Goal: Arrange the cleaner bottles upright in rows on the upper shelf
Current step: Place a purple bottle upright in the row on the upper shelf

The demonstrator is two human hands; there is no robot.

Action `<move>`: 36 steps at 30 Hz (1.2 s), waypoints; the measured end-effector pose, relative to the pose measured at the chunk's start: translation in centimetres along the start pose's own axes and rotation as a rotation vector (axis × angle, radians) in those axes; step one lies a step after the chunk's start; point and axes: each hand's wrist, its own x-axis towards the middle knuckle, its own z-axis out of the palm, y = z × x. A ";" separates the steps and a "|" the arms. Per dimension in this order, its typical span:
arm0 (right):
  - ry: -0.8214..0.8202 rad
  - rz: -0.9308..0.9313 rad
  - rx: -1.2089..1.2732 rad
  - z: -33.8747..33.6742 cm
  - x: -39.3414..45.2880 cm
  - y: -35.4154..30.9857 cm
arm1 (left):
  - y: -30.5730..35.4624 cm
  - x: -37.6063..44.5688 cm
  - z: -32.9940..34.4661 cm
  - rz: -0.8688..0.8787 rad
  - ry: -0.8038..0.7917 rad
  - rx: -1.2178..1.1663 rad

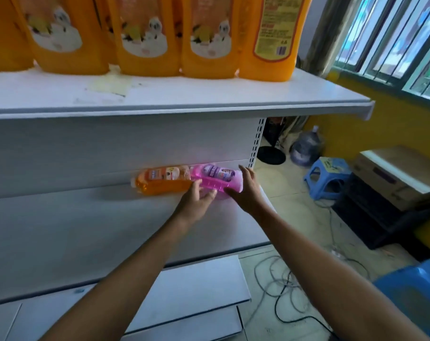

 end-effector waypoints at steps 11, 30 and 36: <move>-0.106 -0.090 -0.095 0.2 4.0 3.5 | -1.7 9.7 3.6 -0.501 0.340 -0.762; -0.179 0.035 0.001 -1.6 -9.8 1.1 | -2.0 1.7 7.3 -0.319 0.274 -0.504; -0.226 0.072 0.057 -3.0 -11.1 0.6 | -2.7 -1.4 5.9 -0.283 0.233 -0.565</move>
